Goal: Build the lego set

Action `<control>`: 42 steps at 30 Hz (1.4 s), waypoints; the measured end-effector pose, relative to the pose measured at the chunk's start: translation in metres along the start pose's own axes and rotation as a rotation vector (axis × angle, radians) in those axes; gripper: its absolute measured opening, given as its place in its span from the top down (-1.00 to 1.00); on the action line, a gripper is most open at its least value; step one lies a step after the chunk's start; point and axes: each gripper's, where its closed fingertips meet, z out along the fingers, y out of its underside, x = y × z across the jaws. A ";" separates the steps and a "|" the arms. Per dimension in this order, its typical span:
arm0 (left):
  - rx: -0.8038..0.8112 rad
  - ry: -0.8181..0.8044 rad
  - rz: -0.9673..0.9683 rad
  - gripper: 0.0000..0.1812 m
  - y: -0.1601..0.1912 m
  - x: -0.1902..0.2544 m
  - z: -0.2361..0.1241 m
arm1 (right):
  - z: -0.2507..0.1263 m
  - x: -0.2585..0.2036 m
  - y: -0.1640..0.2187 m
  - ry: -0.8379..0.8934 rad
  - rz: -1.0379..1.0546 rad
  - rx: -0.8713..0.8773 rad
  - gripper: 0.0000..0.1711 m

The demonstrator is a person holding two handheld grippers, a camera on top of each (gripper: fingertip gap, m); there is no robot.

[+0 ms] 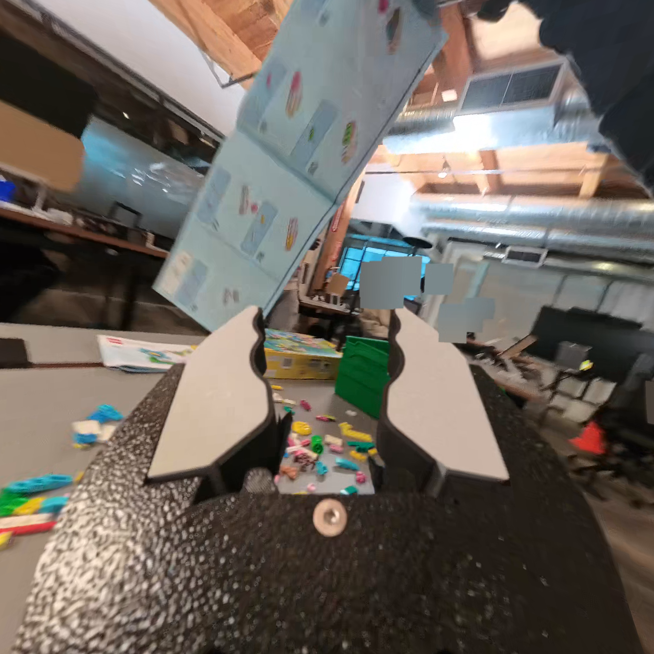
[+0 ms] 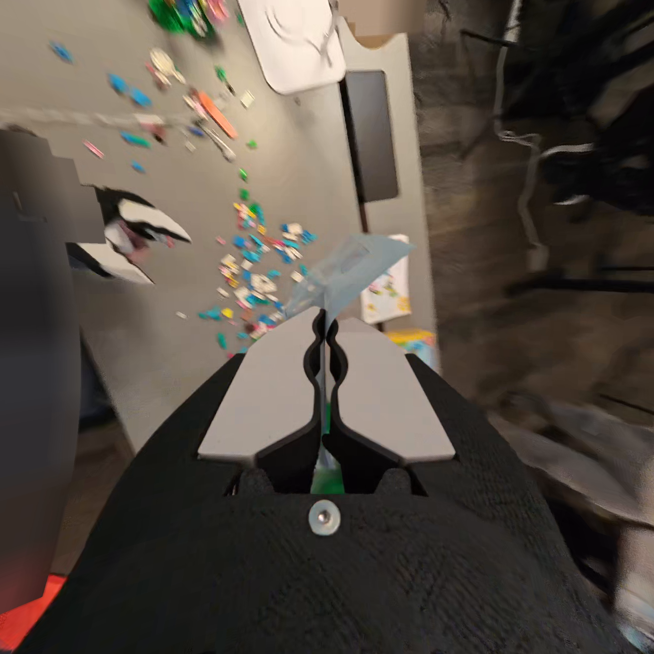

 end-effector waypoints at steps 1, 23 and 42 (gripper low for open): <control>0.001 0.004 -0.056 0.19 0.006 -0.004 0.007 | -0.008 0.004 -0.001 0.065 -0.063 -0.050 1.00; 0.418 0.383 -0.395 0.51 -0.025 0.033 0.051 | -0.127 -0.022 -0.046 0.445 -0.326 -0.136 1.00; 0.011 -0.517 0.300 0.99 -0.283 -0.203 -0.125 | 0.108 0.060 -0.132 0.060 0.118 0.748 1.00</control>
